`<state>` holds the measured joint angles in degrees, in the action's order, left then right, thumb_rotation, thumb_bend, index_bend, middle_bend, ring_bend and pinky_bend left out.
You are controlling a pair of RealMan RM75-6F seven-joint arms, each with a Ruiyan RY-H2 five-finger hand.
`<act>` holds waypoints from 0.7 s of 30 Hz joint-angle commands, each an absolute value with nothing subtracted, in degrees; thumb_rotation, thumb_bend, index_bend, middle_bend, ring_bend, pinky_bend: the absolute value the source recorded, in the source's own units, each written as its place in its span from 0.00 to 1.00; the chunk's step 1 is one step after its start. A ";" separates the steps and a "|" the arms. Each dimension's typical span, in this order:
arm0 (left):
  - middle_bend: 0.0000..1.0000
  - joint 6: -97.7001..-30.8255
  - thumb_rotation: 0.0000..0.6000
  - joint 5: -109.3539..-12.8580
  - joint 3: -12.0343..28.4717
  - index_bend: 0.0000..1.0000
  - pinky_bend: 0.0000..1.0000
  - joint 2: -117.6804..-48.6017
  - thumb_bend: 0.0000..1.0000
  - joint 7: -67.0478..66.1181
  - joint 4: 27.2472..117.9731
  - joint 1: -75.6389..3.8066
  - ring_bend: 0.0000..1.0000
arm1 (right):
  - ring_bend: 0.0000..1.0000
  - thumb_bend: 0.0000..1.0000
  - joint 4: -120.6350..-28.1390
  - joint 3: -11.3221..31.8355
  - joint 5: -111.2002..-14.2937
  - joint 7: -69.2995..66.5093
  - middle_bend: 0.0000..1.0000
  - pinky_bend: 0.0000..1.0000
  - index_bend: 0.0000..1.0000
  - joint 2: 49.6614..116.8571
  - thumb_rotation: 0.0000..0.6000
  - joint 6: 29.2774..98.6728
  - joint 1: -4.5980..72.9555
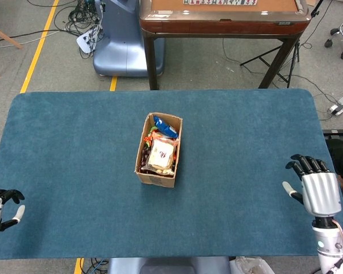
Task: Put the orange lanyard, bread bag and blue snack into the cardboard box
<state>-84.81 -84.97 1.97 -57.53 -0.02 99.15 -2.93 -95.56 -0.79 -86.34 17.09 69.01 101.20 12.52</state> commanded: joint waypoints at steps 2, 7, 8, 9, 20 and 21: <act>0.51 -85.04 1.00 -85.45 1.82 0.49 0.60 -57.68 0.35 0.37 99.07 -2.94 0.37 | 0.32 0.08 -91.49 -0.66 -88.47 13.09 0.32 0.40 0.47 70.81 1.00 104.75 9.02; 0.51 -84.88 1.00 -85.49 1.70 0.49 0.60 -57.60 0.35 0.81 99.17 -3.01 0.37 | 0.32 0.08 -89.24 0.58 -86.39 9.17 0.32 0.40 0.47 70.29 1.00 103.29 7.45; 0.51 -84.79 1.00 -85.45 1.70 0.49 0.60 -57.60 0.35 0.85 99.15 -3.05 0.37 | 0.32 0.08 -89.30 0.68 -86.12 9.20 0.32 0.40 0.47 69.83 1.00 102.76 7.32; 0.51 -84.72 1.00 -85.38 1.72 0.49 0.60 -57.64 0.35 0.84 99.07 -3.09 0.37 | 0.32 0.08 -89.43 0.87 -85.85 9.34 0.32 0.40 0.47 69.47 1.00 102.34 7.21; 0.51 -83.08 1.00 -84.23 1.64 0.48 0.60 -58.14 0.35 0.62 98.37 -3.70 0.37 | 0.32 0.08 -94.49 1.92 -79.77 14.51 0.35 0.40 0.47 66.04 1.00 91.92 7.65; 0.51 -83.09 1.00 -84.17 1.63 0.48 0.60 -58.13 0.35 0.60 98.34 -3.68 0.37 | 0.32 0.08 -94.69 1.93 -79.75 14.54 0.35 0.40 0.47 65.86 1.00 91.33 7.76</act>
